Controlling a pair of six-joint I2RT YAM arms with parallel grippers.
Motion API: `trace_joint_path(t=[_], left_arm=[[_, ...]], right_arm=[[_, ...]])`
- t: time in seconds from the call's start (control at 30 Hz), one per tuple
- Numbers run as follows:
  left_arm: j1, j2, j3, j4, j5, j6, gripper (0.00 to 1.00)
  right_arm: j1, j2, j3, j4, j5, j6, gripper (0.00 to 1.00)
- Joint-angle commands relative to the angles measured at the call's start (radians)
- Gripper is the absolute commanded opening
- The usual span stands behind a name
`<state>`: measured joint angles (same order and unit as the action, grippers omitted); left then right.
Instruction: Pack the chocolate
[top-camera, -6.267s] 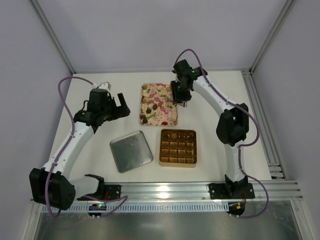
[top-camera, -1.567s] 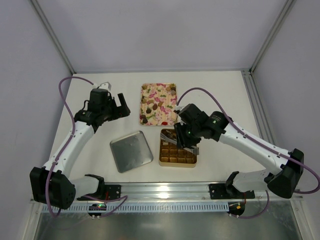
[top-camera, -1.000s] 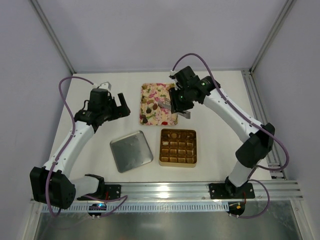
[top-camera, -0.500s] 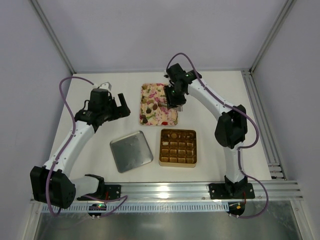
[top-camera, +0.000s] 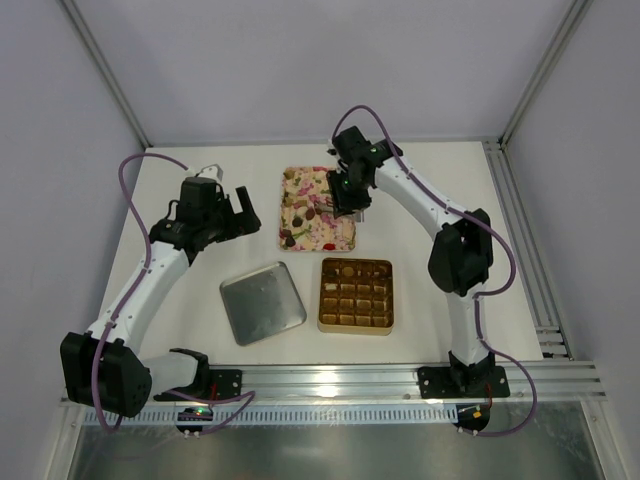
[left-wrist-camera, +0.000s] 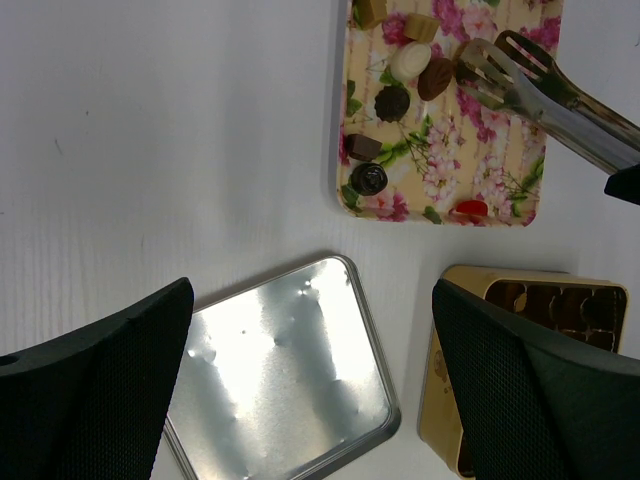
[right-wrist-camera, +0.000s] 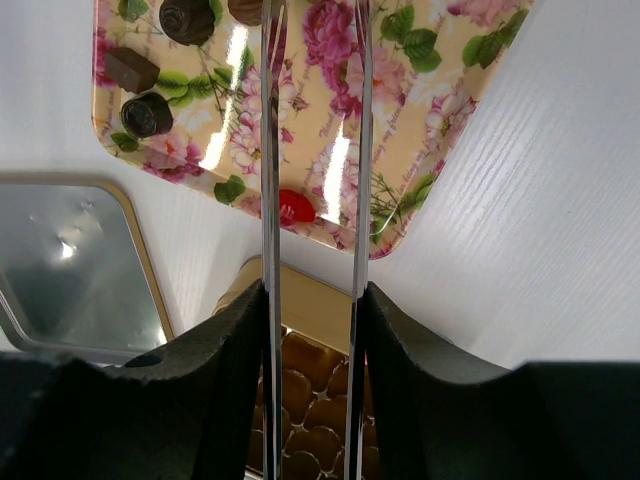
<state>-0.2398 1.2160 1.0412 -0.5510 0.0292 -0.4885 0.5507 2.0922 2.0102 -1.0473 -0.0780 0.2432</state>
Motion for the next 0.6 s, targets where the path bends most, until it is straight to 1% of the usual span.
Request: trace_joint_path(t=[0.0, 0.27, 0.3, 0.57], left_arm=[[0.002, -0.001, 0.028, 0.01, 0.012, 0.013, 1.0], [0.002, -0.004, 0.028, 0.01, 0.014, 0.013, 1.0], [0.0, -0.003, 0.028, 0.01, 0.012, 0.013, 1.0], [0.0, -0.003, 0.029, 0.01, 0.015, 0.013, 1.0]], right_arm=[[0.005, 0.011, 0.042, 0.01, -0.011, 0.013, 0.44], [0.005, 0.051, 0.093, -0.01, -0.008, 0.018, 0.44], [0.005, 0.052, 0.096, -0.011, -0.006, 0.018, 0.42], [0.005, 0.06, 0.094, -0.029, 0.021, 0.008, 0.4]])
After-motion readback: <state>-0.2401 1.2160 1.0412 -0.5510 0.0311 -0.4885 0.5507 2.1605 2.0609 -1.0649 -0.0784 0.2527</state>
